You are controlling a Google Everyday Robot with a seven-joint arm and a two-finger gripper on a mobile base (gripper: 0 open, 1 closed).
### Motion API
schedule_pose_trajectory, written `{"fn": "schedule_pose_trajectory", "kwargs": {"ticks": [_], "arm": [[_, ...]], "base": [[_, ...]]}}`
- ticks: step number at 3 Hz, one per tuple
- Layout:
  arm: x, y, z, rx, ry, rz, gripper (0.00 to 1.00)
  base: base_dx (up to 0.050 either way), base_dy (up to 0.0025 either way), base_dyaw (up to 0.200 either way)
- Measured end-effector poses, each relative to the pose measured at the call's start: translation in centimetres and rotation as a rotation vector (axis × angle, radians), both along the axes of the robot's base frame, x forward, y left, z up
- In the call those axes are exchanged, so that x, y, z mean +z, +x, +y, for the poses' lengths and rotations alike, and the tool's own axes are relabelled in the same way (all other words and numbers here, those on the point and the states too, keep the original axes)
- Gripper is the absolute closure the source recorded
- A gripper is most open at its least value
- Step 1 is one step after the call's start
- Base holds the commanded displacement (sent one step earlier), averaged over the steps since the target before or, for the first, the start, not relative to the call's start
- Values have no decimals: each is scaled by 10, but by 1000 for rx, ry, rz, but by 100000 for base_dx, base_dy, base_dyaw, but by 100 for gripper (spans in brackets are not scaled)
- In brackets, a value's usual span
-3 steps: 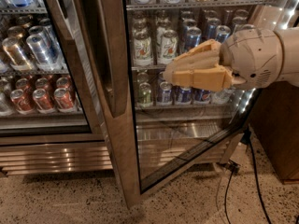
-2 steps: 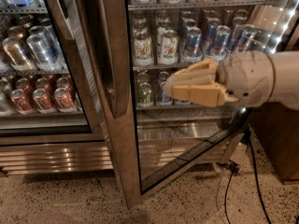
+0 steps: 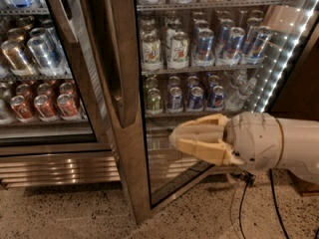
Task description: Open right fridge door
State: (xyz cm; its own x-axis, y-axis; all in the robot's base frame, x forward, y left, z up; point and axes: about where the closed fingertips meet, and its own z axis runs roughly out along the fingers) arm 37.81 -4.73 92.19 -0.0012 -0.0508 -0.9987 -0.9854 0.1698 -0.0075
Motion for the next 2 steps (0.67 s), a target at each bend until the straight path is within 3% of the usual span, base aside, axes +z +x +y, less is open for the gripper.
{"fn": "schedule_pose_trajectory", "kwargs": {"ticks": [1,2], "arm": [[8,-45,7,28,51,-24,100],[15,-104,11,99,106,-13,100]], "base": [[0,0,0],[0,0,0]]}}
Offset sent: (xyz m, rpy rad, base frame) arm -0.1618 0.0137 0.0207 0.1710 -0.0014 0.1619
